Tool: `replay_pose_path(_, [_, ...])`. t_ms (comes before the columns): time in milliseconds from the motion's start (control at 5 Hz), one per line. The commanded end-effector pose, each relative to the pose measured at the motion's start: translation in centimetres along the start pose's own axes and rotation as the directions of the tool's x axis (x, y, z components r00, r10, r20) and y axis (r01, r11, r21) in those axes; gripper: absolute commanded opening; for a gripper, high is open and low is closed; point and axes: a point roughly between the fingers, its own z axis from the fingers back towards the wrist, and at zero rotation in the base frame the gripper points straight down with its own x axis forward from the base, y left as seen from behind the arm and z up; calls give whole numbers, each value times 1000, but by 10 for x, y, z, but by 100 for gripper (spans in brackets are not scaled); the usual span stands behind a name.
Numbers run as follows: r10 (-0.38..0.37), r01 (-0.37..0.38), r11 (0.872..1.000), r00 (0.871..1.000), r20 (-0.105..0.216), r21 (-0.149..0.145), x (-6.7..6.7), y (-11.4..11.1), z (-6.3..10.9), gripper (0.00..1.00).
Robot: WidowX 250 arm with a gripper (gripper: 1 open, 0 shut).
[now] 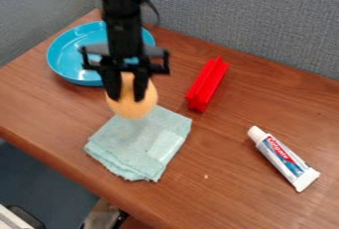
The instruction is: Put the yellow ball on the blue plate
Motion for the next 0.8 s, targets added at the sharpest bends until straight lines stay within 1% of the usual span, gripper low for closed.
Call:
replay_pose_path(0, [76, -73, 996, 994, 81, -42, 32, 25, 35, 0])
replay_pose_path(200, [130, -126, 991, 987, 94, -46, 63, 50, 44, 0])
replay_pose_path(400, [161, -156, 986, 981, 106, -51, 74, 64, 45, 0])
replay_pose_path(600, [180, -177, 983, 978, 104, -40, 87, 69, 36, 0])
